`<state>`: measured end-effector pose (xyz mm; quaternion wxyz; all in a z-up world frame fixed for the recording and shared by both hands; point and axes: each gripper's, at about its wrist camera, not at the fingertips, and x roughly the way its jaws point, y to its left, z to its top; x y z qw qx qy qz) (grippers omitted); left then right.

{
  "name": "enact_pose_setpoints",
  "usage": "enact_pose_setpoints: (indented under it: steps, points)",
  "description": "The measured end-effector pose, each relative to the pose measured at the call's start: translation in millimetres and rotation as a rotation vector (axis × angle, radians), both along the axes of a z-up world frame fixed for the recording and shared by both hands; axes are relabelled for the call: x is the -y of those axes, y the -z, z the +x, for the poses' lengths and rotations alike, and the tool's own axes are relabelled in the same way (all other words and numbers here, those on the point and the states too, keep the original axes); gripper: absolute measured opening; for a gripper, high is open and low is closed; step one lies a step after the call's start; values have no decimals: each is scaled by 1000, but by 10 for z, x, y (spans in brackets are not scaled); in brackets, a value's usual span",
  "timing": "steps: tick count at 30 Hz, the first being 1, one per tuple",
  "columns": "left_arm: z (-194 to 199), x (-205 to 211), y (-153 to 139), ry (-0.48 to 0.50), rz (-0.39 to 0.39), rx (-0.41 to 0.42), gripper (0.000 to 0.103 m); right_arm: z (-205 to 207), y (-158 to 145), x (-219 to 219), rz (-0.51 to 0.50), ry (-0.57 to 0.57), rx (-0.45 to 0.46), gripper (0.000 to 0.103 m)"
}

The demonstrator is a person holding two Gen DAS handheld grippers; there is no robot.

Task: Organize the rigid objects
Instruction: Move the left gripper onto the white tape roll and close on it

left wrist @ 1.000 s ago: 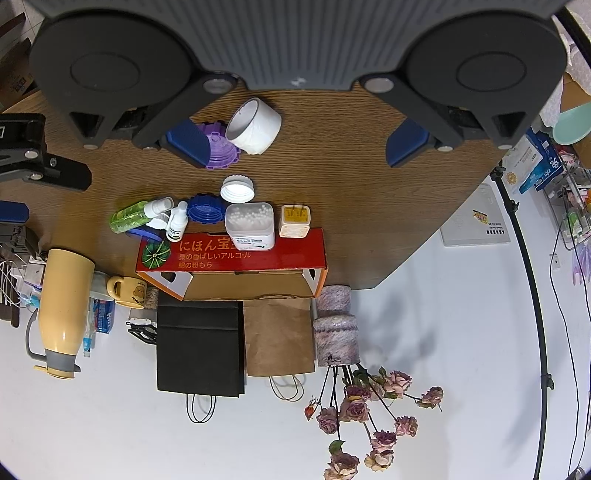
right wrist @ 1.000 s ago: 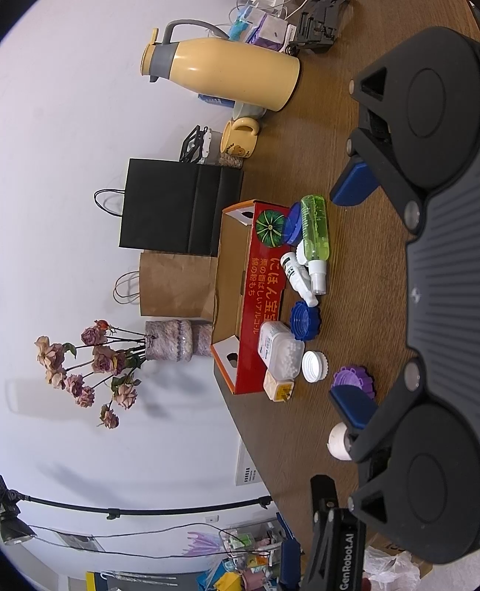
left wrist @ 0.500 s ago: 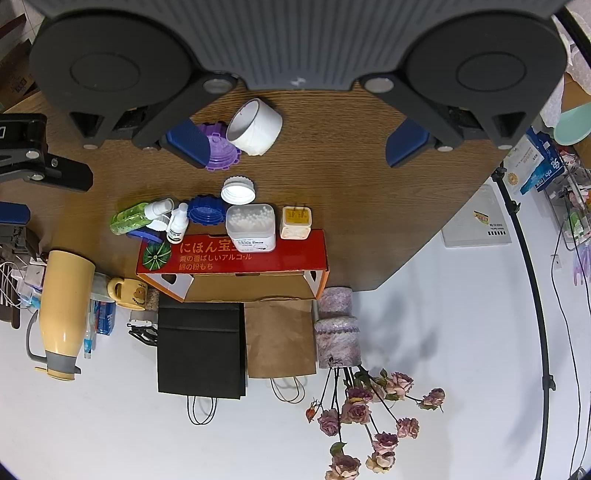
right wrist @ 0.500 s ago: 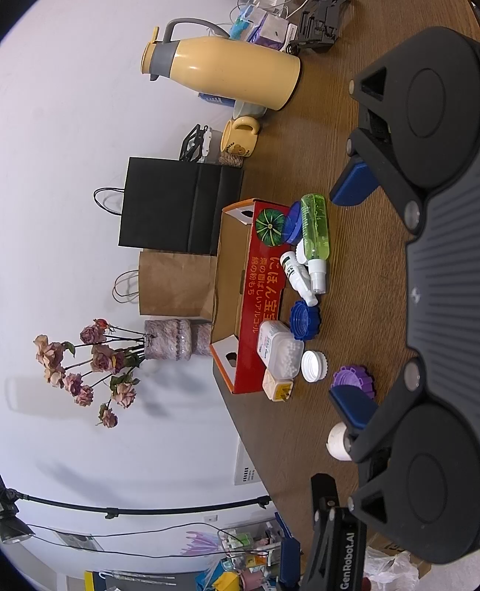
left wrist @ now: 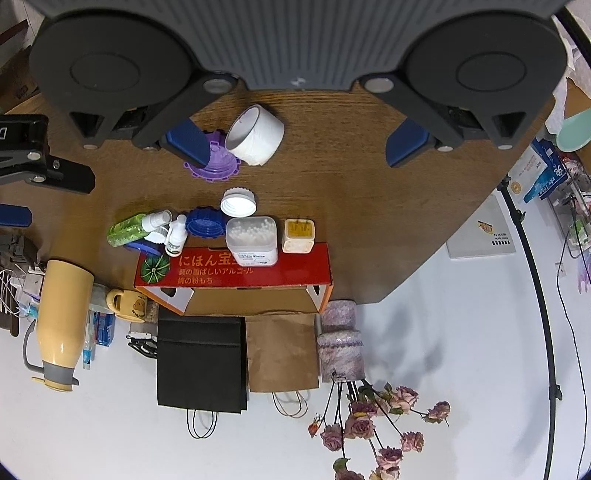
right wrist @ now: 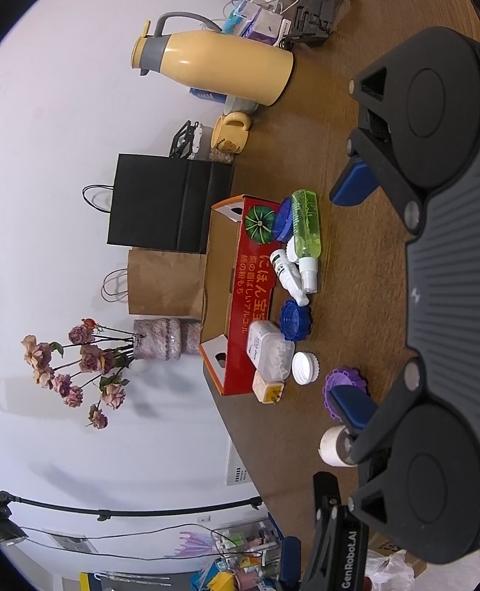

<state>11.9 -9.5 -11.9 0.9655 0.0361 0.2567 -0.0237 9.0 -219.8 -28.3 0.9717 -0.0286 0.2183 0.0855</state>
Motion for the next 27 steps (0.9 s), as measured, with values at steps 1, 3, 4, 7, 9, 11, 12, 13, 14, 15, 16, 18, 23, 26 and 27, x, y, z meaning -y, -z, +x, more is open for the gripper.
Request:
enact_pose_setpoints:
  steps: [1, 3, 4, 7, 9, 11, 12, 13, 14, 15, 16, 18, 23, 26, 27]
  points:
    - [12, -1, 9, 1, -1, -4, 103, 11, 9, -2, -1, -1, -3, 103]
    - [42, -4, 30, 4, 0, -14, 103, 44, 26, -2, -2, -1, -11, 103]
    - [54, -2, 40, 5, 0, -19, 103, 52, 30, -3, -2, -1, -13, 103]
    - [94, -3, 78, 9, -1, -35, 103, 102, 57, -10, -5, -1, -24, 103]
    - [130, -6, 110, 11, -2, -48, 103, 124, 79, -13, -6, 0, -32, 103]
    - [162, -2, 139, 12, -2, -59, 103, 159, 102, -17, -8, 0, -41, 103]
    - [182, -3, 157, 13, -3, -66, 103, 183, 112, -23, -9, 1, -47, 103]
    - [200, -4, 172, 14, -3, -72, 103, 202, 124, -25, -10, 1, -51, 103]
    - [220, -4, 189, 15, -3, -78, 103, 214, 134, -27, -11, 2, -55, 103]
    - [239, -2, 203, 15, -4, -83, 103, 238, 147, -27, -11, 2, -61, 103]
    - [258, 0, 219, 16, -4, -88, 103, 250, 157, -28, -11, 3, -64, 103]
    - [300, 2, 252, 16, -5, -98, 103, 288, 179, -27, -12, 3, -73, 103]
    - [395, 2, 312, 22, -10, -117, 103, 381, 234, -32, -12, 2, -93, 103]
    - [445, -4, 345, 28, -17, -126, 103, 435, 271, -40, -13, 1, -107, 103]
    - [460, -5, 352, 30, -17, -129, 103, 448, 283, -42, -14, 1, -112, 103]
